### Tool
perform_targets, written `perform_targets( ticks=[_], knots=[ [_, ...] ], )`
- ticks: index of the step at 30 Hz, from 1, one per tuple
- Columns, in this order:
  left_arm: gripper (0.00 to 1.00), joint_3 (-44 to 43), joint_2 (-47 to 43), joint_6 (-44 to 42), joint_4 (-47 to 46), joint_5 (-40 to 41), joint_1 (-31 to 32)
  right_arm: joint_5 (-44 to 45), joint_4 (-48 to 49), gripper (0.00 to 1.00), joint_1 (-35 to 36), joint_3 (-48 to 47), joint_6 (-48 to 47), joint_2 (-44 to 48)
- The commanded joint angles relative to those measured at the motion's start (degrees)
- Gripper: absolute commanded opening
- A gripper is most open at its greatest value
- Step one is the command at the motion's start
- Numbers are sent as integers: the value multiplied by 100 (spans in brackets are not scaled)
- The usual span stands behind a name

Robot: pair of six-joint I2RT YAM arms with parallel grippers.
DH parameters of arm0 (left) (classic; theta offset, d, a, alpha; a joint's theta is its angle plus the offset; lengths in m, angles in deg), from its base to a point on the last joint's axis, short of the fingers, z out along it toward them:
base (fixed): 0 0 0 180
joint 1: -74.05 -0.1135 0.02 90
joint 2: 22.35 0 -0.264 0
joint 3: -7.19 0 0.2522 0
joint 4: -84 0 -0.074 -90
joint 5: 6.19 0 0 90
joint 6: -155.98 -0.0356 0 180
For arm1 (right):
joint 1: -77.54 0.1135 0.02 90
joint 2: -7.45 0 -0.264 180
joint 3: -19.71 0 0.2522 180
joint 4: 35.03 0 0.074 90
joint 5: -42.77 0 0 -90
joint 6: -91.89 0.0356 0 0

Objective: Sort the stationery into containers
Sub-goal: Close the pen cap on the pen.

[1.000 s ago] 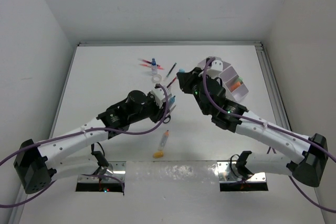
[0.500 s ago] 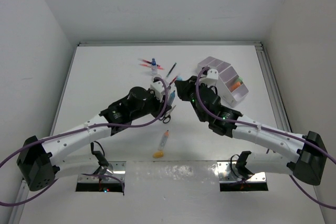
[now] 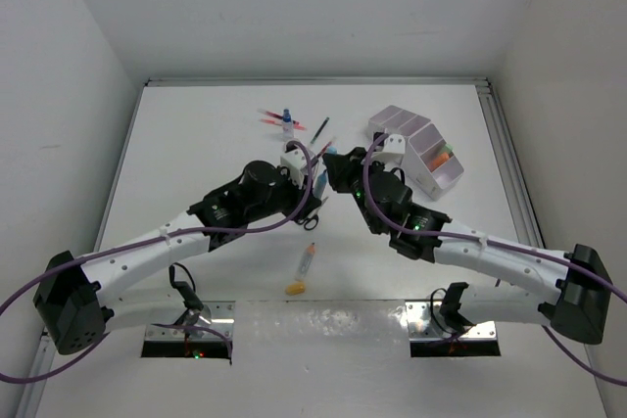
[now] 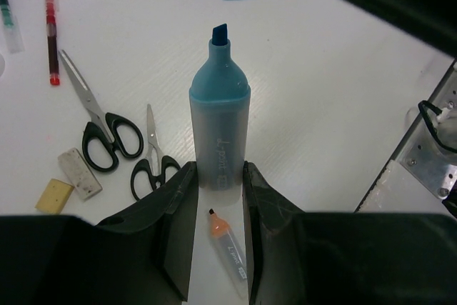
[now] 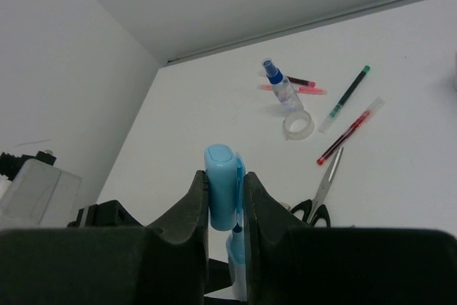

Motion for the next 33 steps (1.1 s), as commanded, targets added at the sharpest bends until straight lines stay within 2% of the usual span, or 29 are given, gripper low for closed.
perform_targets(
  ticks=[1,7,19,33],
  knots=[
    [0,-287,-18,99,-211,-63,-64,303,329,0,104,116,-242,125],
    [0,-304,-27,38,-264,-98,-64,401,531,0,227,169,-515,37],
    [0,-313,-35,249,-466,-150,-336,172,575,0,350,361,-243,-192],
    [0,-348,-106,-226,-1248,-696,-495,-135,987,0,377,775,-393,-297]
  ],
)
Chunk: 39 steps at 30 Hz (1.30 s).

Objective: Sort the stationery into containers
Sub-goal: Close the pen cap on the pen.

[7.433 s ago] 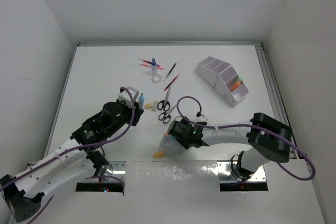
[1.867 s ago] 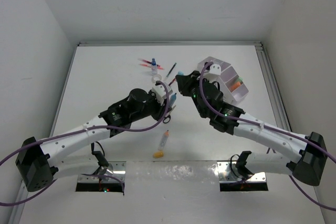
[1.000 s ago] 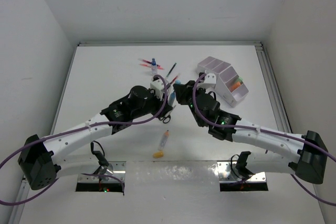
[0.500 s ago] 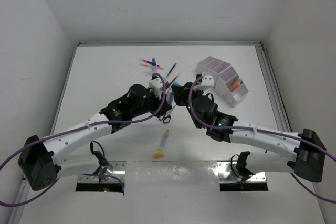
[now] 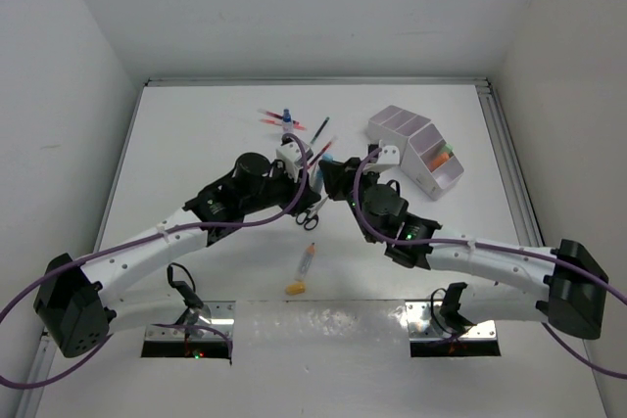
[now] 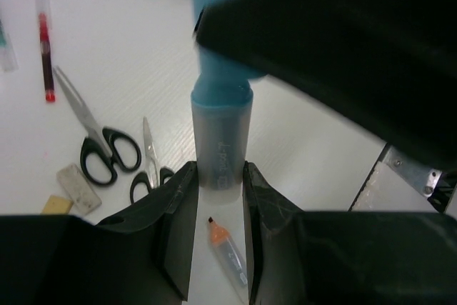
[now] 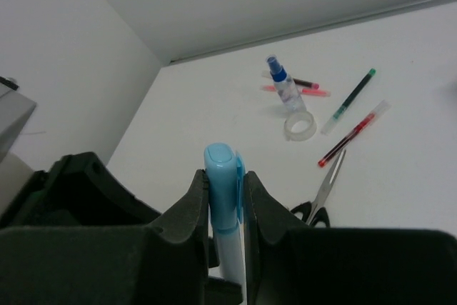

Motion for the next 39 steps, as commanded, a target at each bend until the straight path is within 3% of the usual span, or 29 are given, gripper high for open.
perform_targets(
  ticks=[1,9,15,18,21,33,39],
  knots=[
    [0,-298,-88,-204,-1104,-99,-73,-326,-35,0,128,233,-17,-151],
    [0,-289,-97,-178,-1051,-91,-29,-325,387,0,154,119,-499,-397],
    [0,-368,-62,50,-1367,182,-441,-326,440,0,365,461,-448,-432],
    [0,-403,-18,279,-1840,-299,-871,-325,607,0,479,716,-359,-519],
    [0,-412,-27,279,-2735,-888,-908,-238,616,0,654,752,-412,-835],
    [0,-421,-88,-898,-3213,-433,-802,-413,835,0,927,1129,361,-1724],
    [0,-403,-62,-978,-3213,-310,-837,-746,897,0,971,1148,528,-2005]
  ],
)
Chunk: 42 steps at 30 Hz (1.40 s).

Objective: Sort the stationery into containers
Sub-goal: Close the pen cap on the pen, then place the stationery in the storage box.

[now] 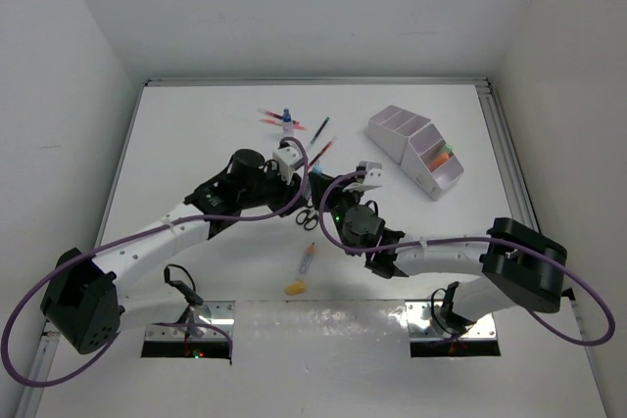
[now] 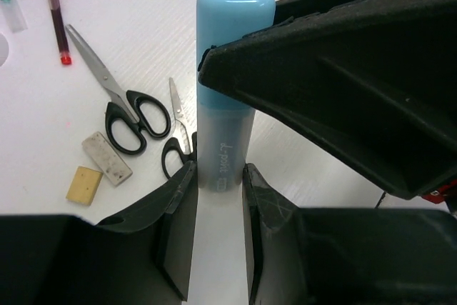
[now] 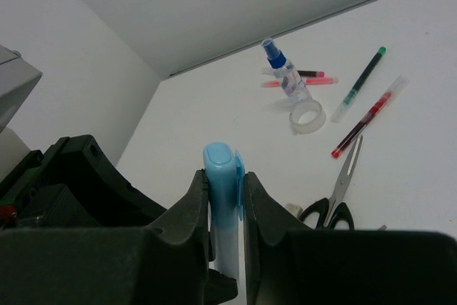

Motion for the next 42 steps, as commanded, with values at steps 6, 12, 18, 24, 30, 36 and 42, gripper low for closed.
perform_targets(
  ticks=[6,12,18,24,30,36,42],
  knots=[
    [0,-578,-319,-241,-3421,372,-136,-1436,-1619,0,633,358,361,-559],
    [0,-323,-442,-242,-3184,170,-13,-1173,-1820,0,589,148,18,-103],
    [8,-147,-495,-66,-2982,-94,40,-953,-2216,0,370,-99,9,434],
    [76,-86,-548,-39,-2736,-384,58,-1093,-2567,0,-349,-230,114,1083],
    [93,-16,-776,-101,-2366,-261,22,-1111,-3374,0,-1650,-397,-272,1840],
    [94,168,-1005,-118,-2103,90,-100,-1312,-3991,0,-3706,-459,-632,2245],
    [94,415,-1216,-101,-1769,310,-206,-2103,-3238,0,-5316,-283,-1054,2035]
  ],
)
